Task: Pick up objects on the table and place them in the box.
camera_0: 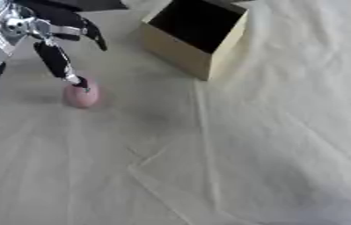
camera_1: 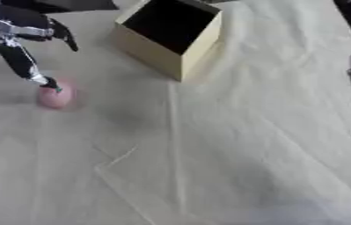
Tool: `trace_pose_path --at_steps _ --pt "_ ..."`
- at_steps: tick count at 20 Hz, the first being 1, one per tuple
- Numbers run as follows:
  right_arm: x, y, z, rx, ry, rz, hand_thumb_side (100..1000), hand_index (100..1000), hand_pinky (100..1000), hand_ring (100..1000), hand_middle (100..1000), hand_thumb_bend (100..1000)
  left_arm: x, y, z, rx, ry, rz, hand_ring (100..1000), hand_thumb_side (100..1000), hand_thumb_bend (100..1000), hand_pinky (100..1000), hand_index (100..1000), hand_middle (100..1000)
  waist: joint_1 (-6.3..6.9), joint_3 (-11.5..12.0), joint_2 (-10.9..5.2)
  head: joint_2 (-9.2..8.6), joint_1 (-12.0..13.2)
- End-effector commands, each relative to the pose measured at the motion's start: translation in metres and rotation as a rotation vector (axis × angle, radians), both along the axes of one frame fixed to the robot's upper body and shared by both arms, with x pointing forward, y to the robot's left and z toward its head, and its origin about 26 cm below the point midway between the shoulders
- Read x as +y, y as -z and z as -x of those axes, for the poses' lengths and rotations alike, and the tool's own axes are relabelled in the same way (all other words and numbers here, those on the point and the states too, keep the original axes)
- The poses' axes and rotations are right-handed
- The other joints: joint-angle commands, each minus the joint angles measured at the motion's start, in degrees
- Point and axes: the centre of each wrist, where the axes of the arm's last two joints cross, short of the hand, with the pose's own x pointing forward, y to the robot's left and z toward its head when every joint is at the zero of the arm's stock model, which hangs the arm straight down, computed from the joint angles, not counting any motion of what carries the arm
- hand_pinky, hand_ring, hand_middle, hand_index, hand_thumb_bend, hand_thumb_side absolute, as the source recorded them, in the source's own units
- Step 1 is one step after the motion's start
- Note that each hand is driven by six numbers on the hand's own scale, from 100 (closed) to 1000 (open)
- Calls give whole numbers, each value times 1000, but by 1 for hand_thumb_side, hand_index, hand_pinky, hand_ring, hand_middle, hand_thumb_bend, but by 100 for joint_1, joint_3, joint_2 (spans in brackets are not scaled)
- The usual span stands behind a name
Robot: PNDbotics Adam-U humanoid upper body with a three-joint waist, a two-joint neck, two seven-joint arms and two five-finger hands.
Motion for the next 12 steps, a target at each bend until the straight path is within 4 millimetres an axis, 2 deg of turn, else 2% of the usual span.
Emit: trace_pose_path --at_steps 1,6,8,12 --pt "-1 -7 5 -27 -6 4 791 774 802 638 601 100 6 -2 -3 -43 -24 -18 919 243 511 815 875 838 1 -9 -86 -19 33" --pt "-1 -7 5 -26 -5 0 791 774 802 637 600 100 13 15 -11 -12 -46 12 886 256 475 779 868 820 -3 -44 -38 -29 52" --pt "-1 -8 5 -26 -5 -1 793 774 802 637 600 100 15 19 -13 16 -47 33 866 256 410 756 859 805 -4 -49 -25 -23 50" --pt "-1 -8 5 -23 -4 1 793 774 802 637 600 100 13 13 -6 37 -12 41 816 261 378 694 826 760 7 -46 -16 -12 41"
